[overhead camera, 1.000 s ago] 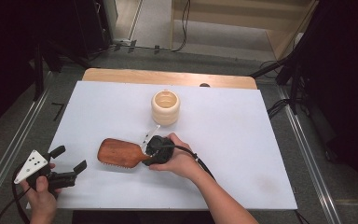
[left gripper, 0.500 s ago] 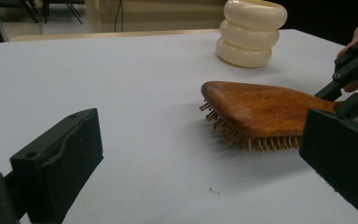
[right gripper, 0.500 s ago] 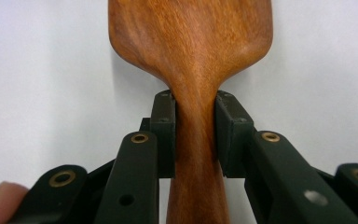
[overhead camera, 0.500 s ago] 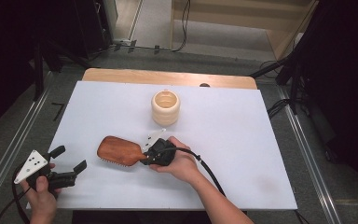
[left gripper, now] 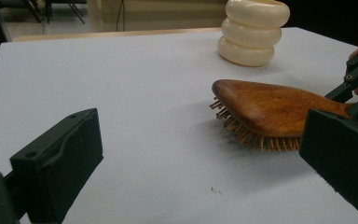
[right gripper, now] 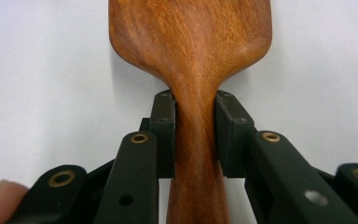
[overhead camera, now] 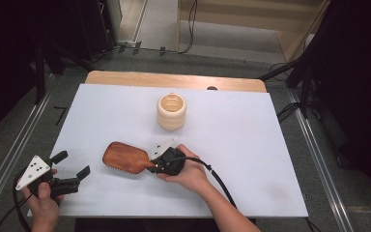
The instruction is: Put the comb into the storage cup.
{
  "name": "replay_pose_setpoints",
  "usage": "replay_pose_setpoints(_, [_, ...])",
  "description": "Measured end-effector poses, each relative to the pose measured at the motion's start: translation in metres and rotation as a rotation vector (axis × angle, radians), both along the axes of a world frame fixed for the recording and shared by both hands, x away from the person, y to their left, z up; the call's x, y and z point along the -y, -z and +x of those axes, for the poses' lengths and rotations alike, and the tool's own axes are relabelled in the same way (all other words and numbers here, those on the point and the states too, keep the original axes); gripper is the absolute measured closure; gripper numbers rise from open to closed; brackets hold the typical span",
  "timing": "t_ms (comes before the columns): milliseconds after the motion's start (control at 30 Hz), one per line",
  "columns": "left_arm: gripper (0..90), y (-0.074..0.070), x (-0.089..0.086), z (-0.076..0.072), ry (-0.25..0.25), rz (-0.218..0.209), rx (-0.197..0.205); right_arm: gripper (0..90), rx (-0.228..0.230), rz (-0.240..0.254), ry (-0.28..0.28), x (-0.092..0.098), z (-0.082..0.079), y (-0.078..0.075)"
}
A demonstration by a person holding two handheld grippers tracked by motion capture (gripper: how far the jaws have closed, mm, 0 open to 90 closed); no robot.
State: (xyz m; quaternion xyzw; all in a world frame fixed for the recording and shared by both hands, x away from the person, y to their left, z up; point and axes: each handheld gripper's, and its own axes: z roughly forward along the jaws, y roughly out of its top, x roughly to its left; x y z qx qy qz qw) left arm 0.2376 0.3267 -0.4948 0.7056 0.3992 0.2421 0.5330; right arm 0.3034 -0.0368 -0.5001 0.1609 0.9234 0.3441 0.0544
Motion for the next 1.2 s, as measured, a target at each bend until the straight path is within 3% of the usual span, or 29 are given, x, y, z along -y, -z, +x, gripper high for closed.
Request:
replay_pose_setpoints(167, [0.0, 0.0, 0.0, 0.0, 0.001, 0.0, 0.0, 67.6, 0.014, -0.051, -0.009, -0.004, -0.002, -0.001])
replay_pose_setpoints(367, [0.0, 0.0, 0.0, 0.0, 0.007, 0.004, -0.001, 58.5, -0.058, -0.075, -0.02, -0.01, 0.001, -0.004])
replay_pose_setpoints(467, [0.0, 0.0, 0.0, 0.0, 0.007, 0.005, -0.003, 55.1, -0.105, -0.081, 0.006, -0.012, 0.005, -0.006])
replay_pose_setpoints(667, [0.0, 0.0, 0.0, 0.0, 0.008, 0.005, -0.002, 52.4, -0.118, -0.095, 0.029, -0.022, 0.007, -0.007])
replay_pose_setpoints(767, [0.0, 0.0, 0.0, 0.0, 0.007, 0.002, -0.001, 56.0, -0.115, -0.1, 0.041, -0.024, 0.007, -0.008])
replay_pose_setpoints(833, [0.0, 0.0, 0.0, 0.0, 0.005, 0.002, 0.0, 65.0, -0.071, -0.117, 0.039, -0.024, 0.005, -0.007])
replay_pose_setpoints(900, [0.0, 0.0, 0.0, 0.0, 0.005, 0.001, 0.0, 68.2, -0.087, -0.112, 0.053, -0.023, 0.006, -0.007])
replay_pose_setpoints(1200, [0.0, 0.0, 0.0, 0.0, 0.005, 0.0, 0.0, 69.5, -0.029, -0.03, 0.04, -0.013, 0.001, -0.001])
